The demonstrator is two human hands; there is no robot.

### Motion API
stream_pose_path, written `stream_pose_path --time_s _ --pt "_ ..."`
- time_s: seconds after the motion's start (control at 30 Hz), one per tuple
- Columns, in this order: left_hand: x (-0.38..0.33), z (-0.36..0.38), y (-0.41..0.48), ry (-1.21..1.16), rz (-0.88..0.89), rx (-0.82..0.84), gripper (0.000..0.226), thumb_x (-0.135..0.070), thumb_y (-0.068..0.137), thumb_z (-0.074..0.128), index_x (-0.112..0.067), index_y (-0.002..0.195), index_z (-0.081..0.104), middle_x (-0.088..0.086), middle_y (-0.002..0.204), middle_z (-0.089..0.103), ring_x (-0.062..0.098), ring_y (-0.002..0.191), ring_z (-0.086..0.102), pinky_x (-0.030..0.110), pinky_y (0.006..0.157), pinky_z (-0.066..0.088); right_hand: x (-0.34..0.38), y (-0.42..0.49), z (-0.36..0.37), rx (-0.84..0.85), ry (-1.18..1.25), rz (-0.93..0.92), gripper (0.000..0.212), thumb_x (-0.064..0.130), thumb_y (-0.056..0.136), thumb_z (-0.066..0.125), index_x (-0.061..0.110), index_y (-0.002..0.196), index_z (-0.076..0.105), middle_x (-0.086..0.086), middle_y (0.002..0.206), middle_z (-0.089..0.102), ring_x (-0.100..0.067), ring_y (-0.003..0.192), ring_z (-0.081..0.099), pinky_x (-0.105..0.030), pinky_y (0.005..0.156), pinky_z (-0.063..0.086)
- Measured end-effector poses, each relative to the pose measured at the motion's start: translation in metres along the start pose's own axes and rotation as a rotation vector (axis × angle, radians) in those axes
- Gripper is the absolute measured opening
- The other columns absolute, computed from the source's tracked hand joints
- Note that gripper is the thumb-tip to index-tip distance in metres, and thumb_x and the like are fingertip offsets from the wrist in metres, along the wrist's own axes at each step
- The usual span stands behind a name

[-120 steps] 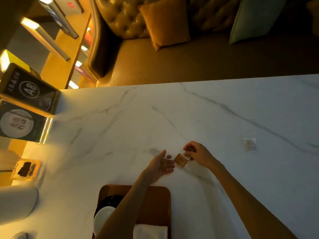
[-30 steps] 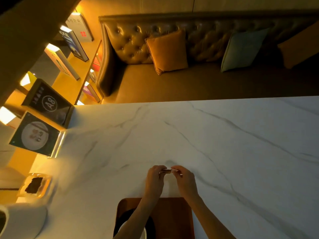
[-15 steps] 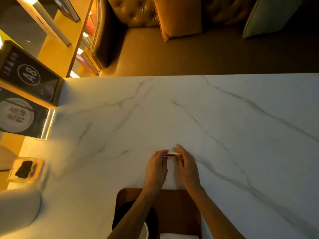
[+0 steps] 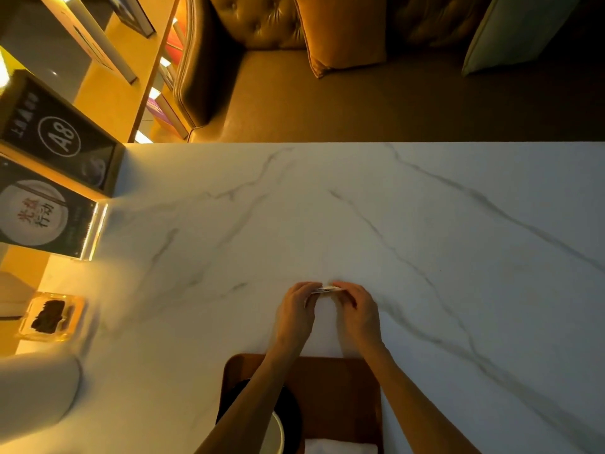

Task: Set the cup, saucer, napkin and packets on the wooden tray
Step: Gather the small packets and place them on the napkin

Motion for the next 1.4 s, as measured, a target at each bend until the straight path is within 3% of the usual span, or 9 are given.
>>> stream_pose_path --time_s 0.07,0.17,0.27,0.43,0.7,0.87,1.17,1.4 --pt "0.007 -0.003 0.005 -0.116 -0.154 0.114 0.021 -0.018 0.092 0.059 -0.016 0.111 0.068 0.000 0.102 0.072 0.016 0.089 0.065 0.034 0.082 0.055 -0.001 0.004 -0.004 0.059 0.165 0.166 0.012 0.033 0.092 0.061 0.040 0.101 0.064 0.021 0.095 0.067 -0.003 0.093 0.063 -0.003 0.067 0.049" --pt "0.014 -0.006 -0.004 -0.487 -0.458 0.233 0.022 -0.011 0.090 0.063 0.000 0.109 0.064 0.012 0.085 0.072 0.018 0.064 0.065 0.032 0.064 0.059 -0.004 0.005 -0.011 0.133 0.232 0.290 0.027 0.024 0.087 0.069 0.018 0.113 0.068 0.000 0.096 0.072 -0.014 0.080 0.066 -0.016 0.066 0.055" --pt "0.004 -0.016 -0.023 -0.602 -0.494 0.273 0.019 -0.009 0.089 0.065 0.001 0.105 0.064 0.012 0.079 0.069 0.015 0.059 0.063 0.024 0.058 0.055 -0.001 -0.015 -0.018 0.196 0.408 0.377 0.033 0.018 0.085 0.071 0.010 0.117 0.067 -0.007 0.085 0.074 -0.015 0.067 0.068 -0.026 0.066 0.060" --pt "-0.012 -0.028 -0.074 -0.714 -0.480 0.266 0.021 -0.012 0.088 0.068 -0.001 0.105 0.065 0.011 0.083 0.071 0.016 0.067 0.065 0.022 0.060 0.055 0.005 -0.075 -0.035 0.285 0.525 0.473 0.030 0.019 0.085 0.071 0.015 0.113 0.066 -0.014 0.098 0.073 -0.022 0.078 0.071 -0.037 0.078 0.060" --pt "-0.003 -0.017 -0.172 -0.580 -0.427 0.196 0.009 -0.013 0.086 0.069 -0.021 0.091 0.068 0.006 0.086 0.072 0.015 0.075 0.069 0.023 0.063 0.058 -0.023 -0.177 -0.047 0.215 0.421 0.516 0.019 0.021 0.086 0.070 0.022 0.105 0.067 -0.009 0.087 0.076 -0.021 0.075 0.074 -0.030 0.070 0.060" --pt "0.001 -0.005 -0.205 -0.443 -0.397 0.214 0.017 -0.008 0.089 0.065 -0.008 0.105 0.068 0.010 0.095 0.072 0.017 0.082 0.070 0.022 0.066 0.058 -0.045 -0.210 -0.043 0.132 0.264 0.504 0.022 0.019 0.088 0.068 0.013 0.108 0.069 -0.004 0.082 0.073 -0.012 0.067 0.069 -0.017 0.057 0.054" --pt "0.004 -0.003 -0.216 -0.337 -0.391 0.207 0.020 -0.008 0.091 0.062 -0.004 0.110 0.066 0.011 0.100 0.070 0.021 0.088 0.069 0.027 0.073 0.059 -0.055 -0.214 -0.037 0.076 0.118 0.456 0.028 0.017 0.089 0.066 0.003 0.113 0.068 -0.011 0.096 0.071 -0.021 0.078 0.069 -0.029 0.071 0.060" --pt "0.006 0.002 -0.212 -0.302 -0.421 0.222 0.017 -0.012 0.089 0.065 -0.011 0.106 0.066 -0.002 0.088 0.068 0.009 0.076 0.068 0.013 0.056 0.052 -0.052 -0.208 -0.041 0.094 -0.010 0.413 0.027 0.017 0.090 0.064 0.004 0.114 0.067 -0.015 0.104 0.072 -0.010 0.069 0.066 -0.010 0.054 0.052"
Point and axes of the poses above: each hand's wrist, its own y-axis towards the middle knuckle, its own z-axis out of the palm, x = y × z, the point moved 6 cm from there along y, towards the middle knuckle
